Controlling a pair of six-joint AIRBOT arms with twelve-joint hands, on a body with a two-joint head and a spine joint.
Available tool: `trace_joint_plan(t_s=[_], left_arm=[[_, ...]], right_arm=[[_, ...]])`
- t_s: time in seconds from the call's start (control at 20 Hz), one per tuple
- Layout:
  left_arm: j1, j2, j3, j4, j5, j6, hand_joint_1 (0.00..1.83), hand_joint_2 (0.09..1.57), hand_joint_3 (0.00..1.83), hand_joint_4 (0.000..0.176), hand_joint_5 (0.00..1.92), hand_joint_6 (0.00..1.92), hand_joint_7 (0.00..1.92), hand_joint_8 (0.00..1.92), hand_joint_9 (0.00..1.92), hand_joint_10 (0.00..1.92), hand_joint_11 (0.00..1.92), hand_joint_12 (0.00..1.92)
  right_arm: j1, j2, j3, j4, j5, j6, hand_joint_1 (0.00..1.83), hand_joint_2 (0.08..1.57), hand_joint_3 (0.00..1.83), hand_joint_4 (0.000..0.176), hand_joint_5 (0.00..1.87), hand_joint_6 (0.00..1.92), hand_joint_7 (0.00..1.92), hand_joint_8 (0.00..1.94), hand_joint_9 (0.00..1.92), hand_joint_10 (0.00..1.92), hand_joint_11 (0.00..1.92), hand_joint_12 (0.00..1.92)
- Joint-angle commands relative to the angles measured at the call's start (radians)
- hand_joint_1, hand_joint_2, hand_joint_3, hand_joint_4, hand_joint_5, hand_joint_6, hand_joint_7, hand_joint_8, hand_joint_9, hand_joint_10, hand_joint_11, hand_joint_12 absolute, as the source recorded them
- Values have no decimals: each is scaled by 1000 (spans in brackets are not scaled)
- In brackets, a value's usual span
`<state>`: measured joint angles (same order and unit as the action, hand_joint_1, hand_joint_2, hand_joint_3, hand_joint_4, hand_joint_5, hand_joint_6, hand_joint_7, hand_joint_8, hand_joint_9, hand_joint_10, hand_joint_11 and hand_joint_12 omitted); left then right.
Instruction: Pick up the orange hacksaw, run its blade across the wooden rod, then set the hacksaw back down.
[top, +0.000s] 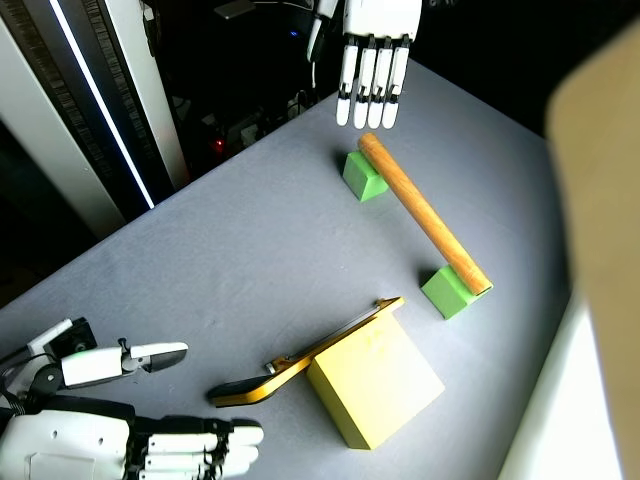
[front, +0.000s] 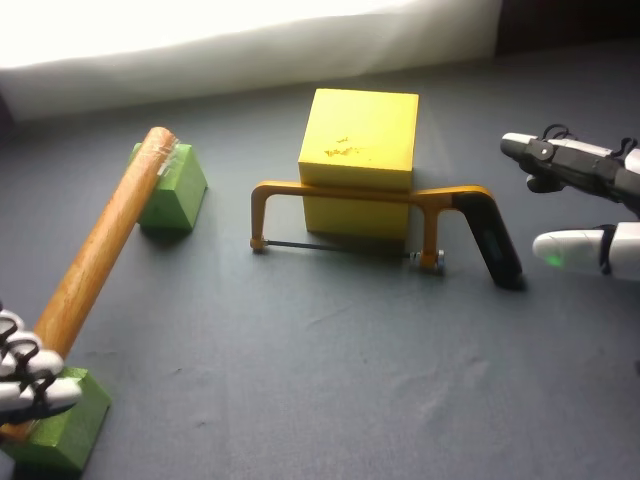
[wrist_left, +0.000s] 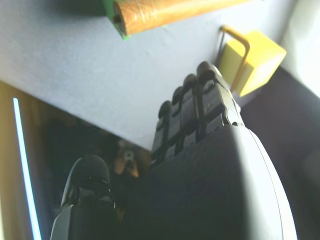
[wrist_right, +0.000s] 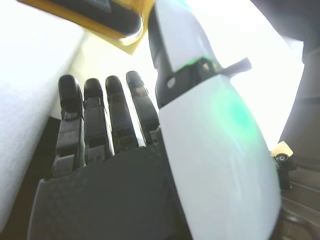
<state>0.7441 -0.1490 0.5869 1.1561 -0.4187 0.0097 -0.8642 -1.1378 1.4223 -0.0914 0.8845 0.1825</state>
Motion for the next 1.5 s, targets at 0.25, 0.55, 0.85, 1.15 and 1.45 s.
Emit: trace_joint_plan(t_s=[0.25,0.55,0.85,1.15,1.45], left_arm=[[0,-47,24,-94,77,0,41,1271,0,0,47,1,75,3,73,3,0,207],[-4,-89,45,-177,96,1,13,1283,2,0,42,1,61,1,56,1,0,116],[8,-118,63,-177,94,1,0,1281,1,0,33,2,41,1,28,0,0,86],[56,-131,72,-177,85,6,0,1283,1,0,54,5,65,4,57,2,0,162],[81,-139,77,-177,78,12,0,1285,1,0,34,1,45,2,37,1,0,104]], right_arm=[[46,-48,16,22,71,-11,874,1143,0,0,132,2,98,2,137,1,0,735],[83,-84,29,22,40,-37,955,1110,0,0,161,12,126,11,154,8,0,802],[103,-122,57,22,21,-51,901,1123,0,0,125,1,99,1,145,2,0,799],[120,-155,81,22,9,-62,933,1108,0,0,169,1,147,3,179,4,0,862],[143,-169,94,34,2,-75,914,1115,0,0,155,0,135,3,163,3,0,796]])
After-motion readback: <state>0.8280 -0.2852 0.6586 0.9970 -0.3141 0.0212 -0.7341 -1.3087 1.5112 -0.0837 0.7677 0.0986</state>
